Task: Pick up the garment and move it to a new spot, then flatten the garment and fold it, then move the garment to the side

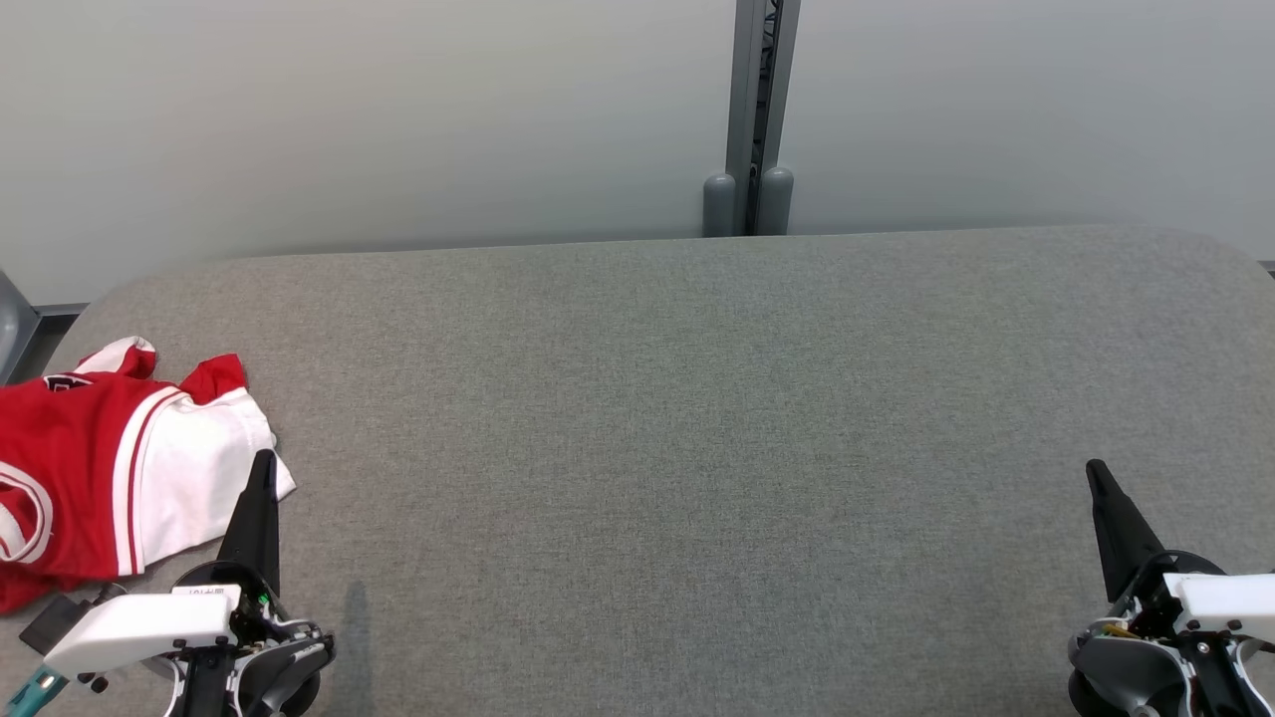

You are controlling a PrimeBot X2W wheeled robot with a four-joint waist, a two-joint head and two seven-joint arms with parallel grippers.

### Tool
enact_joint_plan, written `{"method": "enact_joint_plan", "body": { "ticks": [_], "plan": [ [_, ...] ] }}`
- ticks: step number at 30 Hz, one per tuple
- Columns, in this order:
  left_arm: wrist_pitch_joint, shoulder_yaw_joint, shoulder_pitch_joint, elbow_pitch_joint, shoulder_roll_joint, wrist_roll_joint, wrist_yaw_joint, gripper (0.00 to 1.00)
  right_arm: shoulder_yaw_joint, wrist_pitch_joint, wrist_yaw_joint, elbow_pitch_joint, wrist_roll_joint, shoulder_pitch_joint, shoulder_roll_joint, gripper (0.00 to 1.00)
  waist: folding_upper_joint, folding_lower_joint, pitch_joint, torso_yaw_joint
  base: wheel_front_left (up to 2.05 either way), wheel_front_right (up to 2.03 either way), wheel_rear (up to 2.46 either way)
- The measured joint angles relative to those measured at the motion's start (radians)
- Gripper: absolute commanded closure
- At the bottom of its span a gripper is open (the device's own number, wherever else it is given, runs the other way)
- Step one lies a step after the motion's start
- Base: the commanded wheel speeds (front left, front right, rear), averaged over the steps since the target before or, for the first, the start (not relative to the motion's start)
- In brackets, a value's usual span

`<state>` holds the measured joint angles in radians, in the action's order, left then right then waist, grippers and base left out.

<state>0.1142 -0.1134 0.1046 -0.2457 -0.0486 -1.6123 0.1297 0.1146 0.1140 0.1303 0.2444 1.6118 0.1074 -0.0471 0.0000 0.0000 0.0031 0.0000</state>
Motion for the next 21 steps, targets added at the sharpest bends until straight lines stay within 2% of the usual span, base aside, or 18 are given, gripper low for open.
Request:
{"method": "enact_joint_plan", "body": {
  "ticks": [16, 17, 21],
  "plan": [
    [0.0, 0.0, 0.0, 0.0, 0.0, 0.0, 0.0, 1.0, 0.0, 0.0, 0.0, 0.0, 0.0, 0.0, 0.0, 1.0, 0.0, 0.0, 0.0, 0.0, 0.0, 0.0, 0.0],
    [0.0, 0.001, -0.002, -0.004, 0.001, 0.0, 0.0, 0.0, 0.0, 0.0, 0.0, 0.003, 0.0, -0.002, 0.001, 0.0, 0.0, 0.0, 0.0, 0.0, 0.0, 0.0, 0.0],
    [-0.002, 0.005, -0.044, -0.038, 0.012, 0.0, 0.0, 0.0, -0.002, -0.001, -0.001, 0.033, 0.0, -0.038, 0.016, 0.0, 0.0, 0.0, 0.0, 0.0, 0.0, 0.0, 0.0]
  ]
}}
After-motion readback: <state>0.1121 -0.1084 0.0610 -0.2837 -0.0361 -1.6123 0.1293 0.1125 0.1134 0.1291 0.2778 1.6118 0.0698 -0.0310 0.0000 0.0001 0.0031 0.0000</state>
